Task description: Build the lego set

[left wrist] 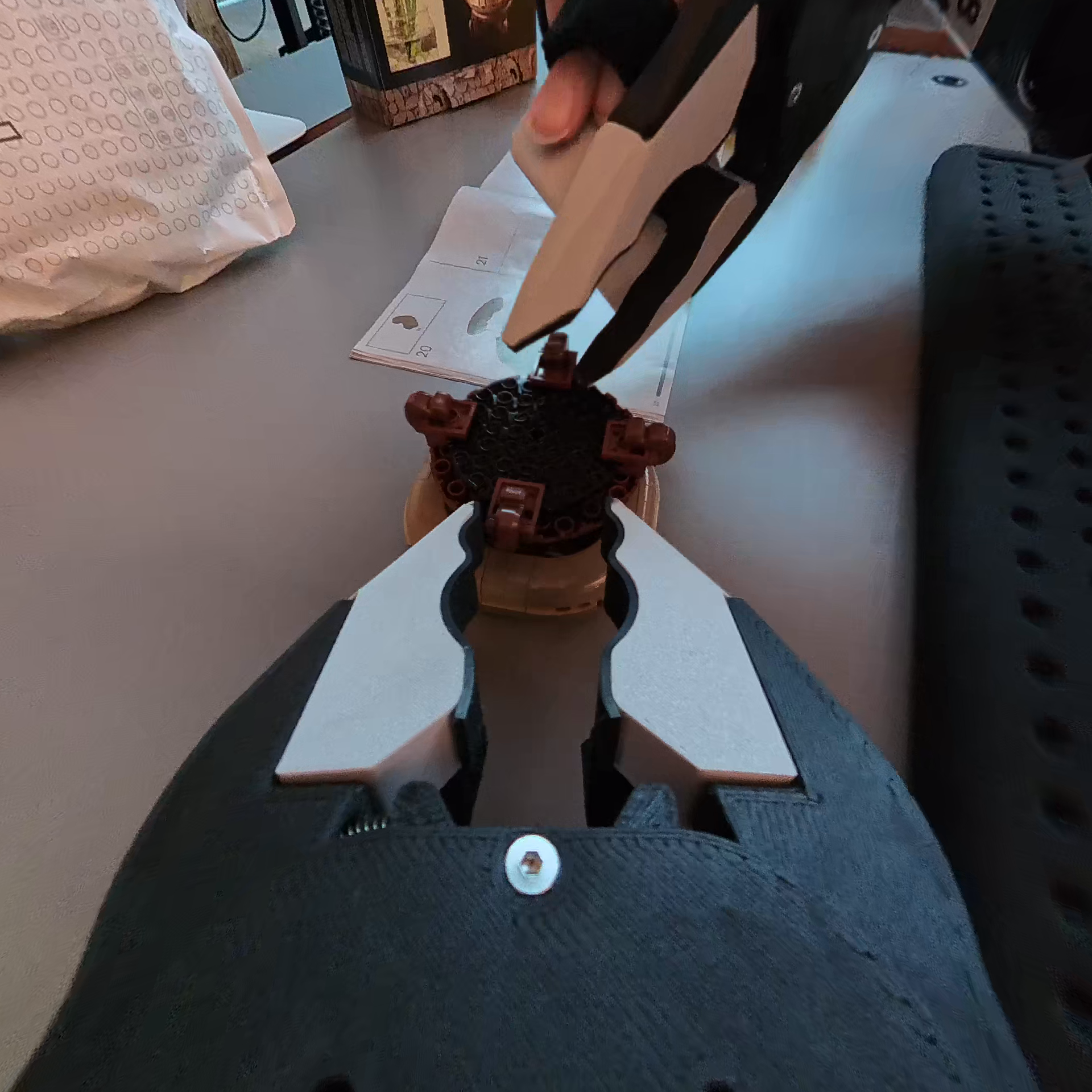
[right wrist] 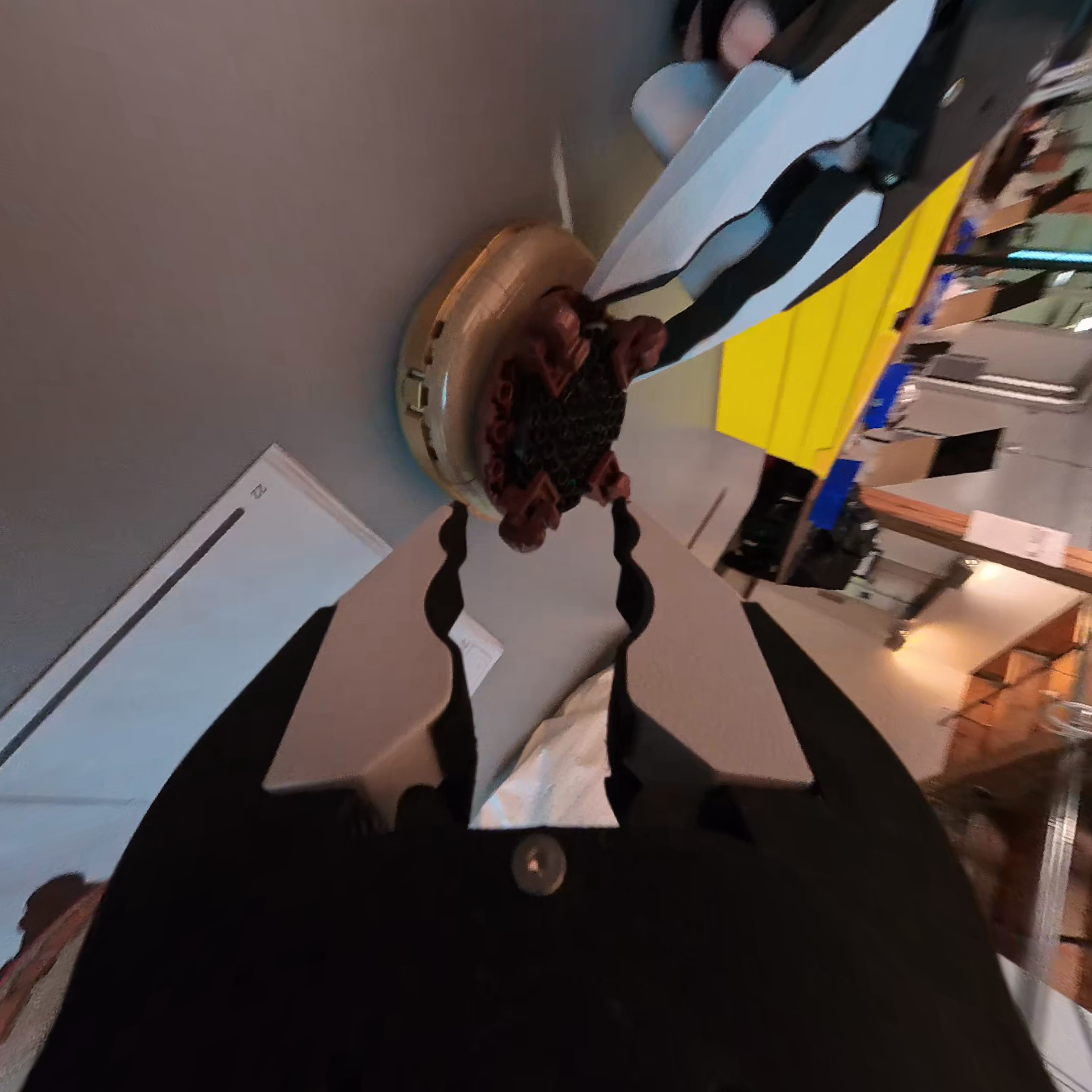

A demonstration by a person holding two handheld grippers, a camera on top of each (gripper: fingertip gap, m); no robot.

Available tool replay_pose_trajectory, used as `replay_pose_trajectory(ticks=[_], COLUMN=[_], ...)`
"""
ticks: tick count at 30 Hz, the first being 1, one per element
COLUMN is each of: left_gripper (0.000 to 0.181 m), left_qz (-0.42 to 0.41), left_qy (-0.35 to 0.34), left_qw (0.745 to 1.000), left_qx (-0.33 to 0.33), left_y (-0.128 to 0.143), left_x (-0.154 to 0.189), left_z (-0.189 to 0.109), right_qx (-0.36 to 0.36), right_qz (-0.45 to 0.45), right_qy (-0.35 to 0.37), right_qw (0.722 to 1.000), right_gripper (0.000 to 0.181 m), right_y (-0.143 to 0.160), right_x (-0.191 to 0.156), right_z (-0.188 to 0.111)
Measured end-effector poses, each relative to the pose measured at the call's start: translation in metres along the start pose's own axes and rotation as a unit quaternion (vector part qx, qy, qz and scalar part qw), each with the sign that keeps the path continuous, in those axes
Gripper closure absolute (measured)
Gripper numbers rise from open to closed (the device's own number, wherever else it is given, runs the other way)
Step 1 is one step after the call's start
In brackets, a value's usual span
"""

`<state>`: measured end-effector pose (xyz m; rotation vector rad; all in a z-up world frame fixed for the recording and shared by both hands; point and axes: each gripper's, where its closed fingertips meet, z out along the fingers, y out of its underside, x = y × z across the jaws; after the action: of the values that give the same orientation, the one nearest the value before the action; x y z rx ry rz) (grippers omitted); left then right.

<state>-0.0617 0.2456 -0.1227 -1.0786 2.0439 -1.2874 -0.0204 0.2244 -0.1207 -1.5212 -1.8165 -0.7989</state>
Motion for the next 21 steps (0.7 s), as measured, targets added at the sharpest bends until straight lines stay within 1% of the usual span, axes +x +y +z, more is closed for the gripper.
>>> replay_pose_trajectory(ticks=[2,3,5,6,7,8,9,10,11,12,13,14,15,16,17,19,20,21], left_gripper=[0.142,0.142,0.141,0.139,0.135,0.125,0.119,0.117,0.116,0.115,0.113,0.110,0.110,0.110,0.107,0.101,0.102,0.103], left_qz=[-0.005,-0.003,0.002,0.004,0.004,0.001,0.001,0.006,0.014,0.023,0.029,0.027,0.016,0.006,0.003,0.008,0.011,0.013], left_qy=[0.002,0.001,-0.002,-0.004,-0.008,-0.016,-0.022,-0.025,-0.030,-0.033,-0.034,-0.027,-0.010,0.006,0.014,0.004,0.006,-0.001], left_qw=[1.000,1.000,1.000,1.000,1.000,1.000,1.000,1.000,0.999,0.999,0.999,0.999,1.000,1.000,1.000,1.000,1.000,1.000], left_qx=[-0.001,-0.002,-0.004,-0.003,-0.003,-0.004,-0.004,-0.001,0.004,0.004,0.003,0.003,0.005,0.004,-0.003,-0.012,-0.013,-0.006], left_y=[0.000,0.000,0.000,0.000,0.000,0.000,0.000,-0.001,-0.003,-0.004,-0.006,-0.009,-0.013,-0.014,-0.012,-0.006,-0.004,-0.005], left_x=[0.000,0.000,0.000,0.000,-0.001,-0.002,-0.003,-0.002,-0.002,-0.003,-0.004,-0.003,0.000,0.003,0.004,0.002,0.004,0.003], left_z=[0.000,0.000,0.000,0.000,0.000,0.000,-0.001,-0.003,-0.004,-0.005,-0.005,-0.004,-0.002,0.000,0.003,0.006,0.004,0.002], right_qx=[-0.004,-0.002,0.014,0.021,0.029,0.047,0.093,0.149,0.207,0.268,0.310,0.311,0.267,0.218,0.207,0.224,0.214,0.200], right_qz=[0.019,0.036,0.094,0.141,0.208,0.291,0.383,0.472,0.550,0.606,0.641,0.652,0.644,0.626,0.613,0.601,0.592,0.579], right_qy=[-0.045,-0.055,-0.072,-0.075,-0.079,-0.076,-0.073,-0.074,-0.075,-0.096,-0.109,-0.111,-0.114,-0.106,-0.091,-0.080,-0.070,-0.076], right_qw=[0.999,0.998,0.993,0.987,0.974,0.952,0.916,0.866,0.805,0.743,0.693,0.683,0.708,0.741,0.757,0.763,0.774,0.787], right_gripper=[0.129,0.127,0.123,0.116,0.108,0.105,0.105,0.104,0.100,0.101,0.108,0.111,0.111,0.113,0.113,0.117,0.118,0.118], right_y=[0.003,0.003,0.000,0.001,0.003,0.004,0.000,-0.003,-0.004,-0.008,-0.009,-0.006,0.001,0.009,0.010,-0.004,-0.005,-0.007], right_x=[-0.007,-0.008,-0.009,-0.007,-0.006,-0.001,0.004,0.010,0.017,0.021,0.024,0.021,0.009,-0.001,-0.003,0.000,-0.001,-0.006], right_z=[-0.002,-0.003,-0.007,-0.008,-0.011,-0.015,-0.021,-0.028,-0.035,-0.043,-0.047,-0.044,-0.036,-0.029,-0.027,-0.024,-0.018,-0.011])
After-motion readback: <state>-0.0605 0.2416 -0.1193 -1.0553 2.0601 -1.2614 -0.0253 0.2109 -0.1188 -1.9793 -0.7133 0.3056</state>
